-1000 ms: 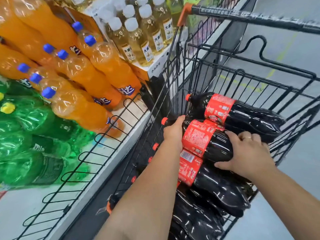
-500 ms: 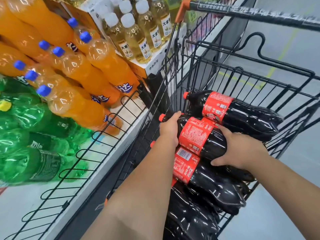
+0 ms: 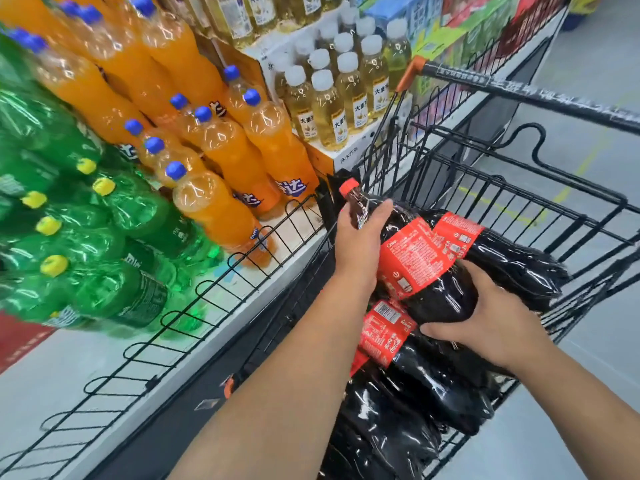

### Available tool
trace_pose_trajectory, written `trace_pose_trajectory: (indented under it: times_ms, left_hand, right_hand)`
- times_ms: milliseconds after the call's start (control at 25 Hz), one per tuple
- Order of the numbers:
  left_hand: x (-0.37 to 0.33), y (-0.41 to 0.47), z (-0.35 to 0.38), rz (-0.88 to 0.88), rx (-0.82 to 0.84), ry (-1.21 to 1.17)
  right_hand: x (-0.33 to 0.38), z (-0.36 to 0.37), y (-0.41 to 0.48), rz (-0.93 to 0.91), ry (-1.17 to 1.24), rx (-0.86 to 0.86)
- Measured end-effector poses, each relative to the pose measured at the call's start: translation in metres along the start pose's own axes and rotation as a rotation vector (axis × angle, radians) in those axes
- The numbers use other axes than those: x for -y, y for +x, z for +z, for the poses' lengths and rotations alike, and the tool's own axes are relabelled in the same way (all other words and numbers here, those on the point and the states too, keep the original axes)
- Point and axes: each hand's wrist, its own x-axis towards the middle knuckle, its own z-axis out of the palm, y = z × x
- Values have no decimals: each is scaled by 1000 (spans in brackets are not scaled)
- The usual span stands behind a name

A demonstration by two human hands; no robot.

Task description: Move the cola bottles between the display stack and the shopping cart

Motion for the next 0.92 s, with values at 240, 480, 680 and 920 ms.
trace_pose_trajectory:
  times_ms: [240, 480, 680, 920]
  left_hand:
    - [-38, -60, -44, 191, -32, -56]
    - [-53, -104, -107, 159, -139, -195]
    - [-46, -142, -177, 221, -221, -258]
    - [-40, -204, -263, 263, -343, -275]
  right_hand:
    - [50, 12, -40, -171, 286, -49]
    - [97, 50, -73, -264, 389, 28]
    - [127, 96, -108, -351, 371, 125]
    - [166, 155, -168, -423, 372, 229]
